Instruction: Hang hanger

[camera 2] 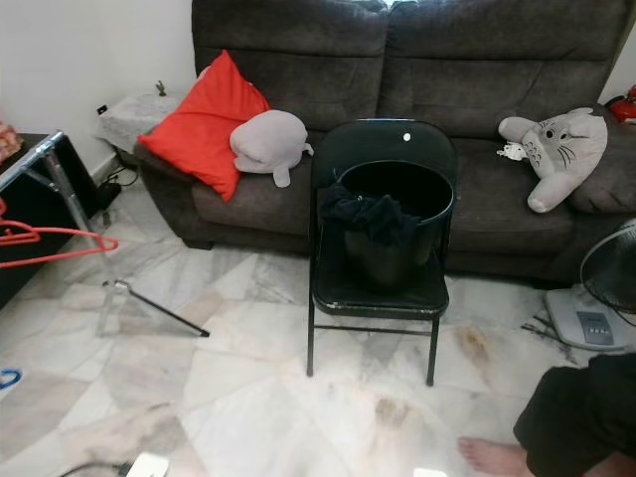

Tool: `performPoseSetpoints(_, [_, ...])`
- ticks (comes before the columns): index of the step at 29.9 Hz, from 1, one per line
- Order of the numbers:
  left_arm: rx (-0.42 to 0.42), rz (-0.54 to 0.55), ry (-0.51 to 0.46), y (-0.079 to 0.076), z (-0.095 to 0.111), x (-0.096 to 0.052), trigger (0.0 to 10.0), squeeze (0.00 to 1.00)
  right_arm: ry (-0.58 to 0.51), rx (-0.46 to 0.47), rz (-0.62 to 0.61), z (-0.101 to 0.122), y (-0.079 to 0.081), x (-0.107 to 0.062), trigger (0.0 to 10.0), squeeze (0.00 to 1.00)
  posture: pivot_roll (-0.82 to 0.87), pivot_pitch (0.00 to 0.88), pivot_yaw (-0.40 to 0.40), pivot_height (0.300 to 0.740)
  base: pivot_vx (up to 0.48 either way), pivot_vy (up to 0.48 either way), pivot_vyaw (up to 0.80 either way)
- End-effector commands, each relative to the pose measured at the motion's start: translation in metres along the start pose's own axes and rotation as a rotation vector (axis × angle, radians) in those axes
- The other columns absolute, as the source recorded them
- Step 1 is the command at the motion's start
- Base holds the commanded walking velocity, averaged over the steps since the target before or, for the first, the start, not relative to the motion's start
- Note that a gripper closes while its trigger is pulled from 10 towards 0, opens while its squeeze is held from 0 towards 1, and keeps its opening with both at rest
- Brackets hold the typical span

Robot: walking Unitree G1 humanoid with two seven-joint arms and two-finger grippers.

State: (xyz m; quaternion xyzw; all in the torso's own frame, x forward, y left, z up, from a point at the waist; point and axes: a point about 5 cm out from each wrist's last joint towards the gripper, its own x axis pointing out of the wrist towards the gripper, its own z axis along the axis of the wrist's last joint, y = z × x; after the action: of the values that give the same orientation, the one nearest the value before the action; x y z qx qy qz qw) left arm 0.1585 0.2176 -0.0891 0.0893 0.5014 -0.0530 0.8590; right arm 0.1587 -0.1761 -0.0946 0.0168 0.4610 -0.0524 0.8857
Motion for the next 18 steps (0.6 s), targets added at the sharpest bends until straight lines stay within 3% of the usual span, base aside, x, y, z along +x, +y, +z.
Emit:
performPoseSetpoints(1, [-0.009, -0.004, -0.003, -0.0013, 0.0013, 0.0005, 10.0, 0.0, 0.026, 0.003, -0.025, -0.0085, -0.01, -0.0023, 10.0, 0.0, -0.08, 0.058, 0.073, 0.74, 0.319, 0.0, 0.0])
performPoseSetpoints(18, [-0.006, -0.007, 0.001, -0.0009, 0.0012, 0.0004, 10.0, 0.0, 0.006, -0.027, -0.049, -0.0048, -0.0068, -0.0015, 10.0, 0.0, -0.08, 0.05, 0.079, 0.74, 0.317, 0.0, 0.03])
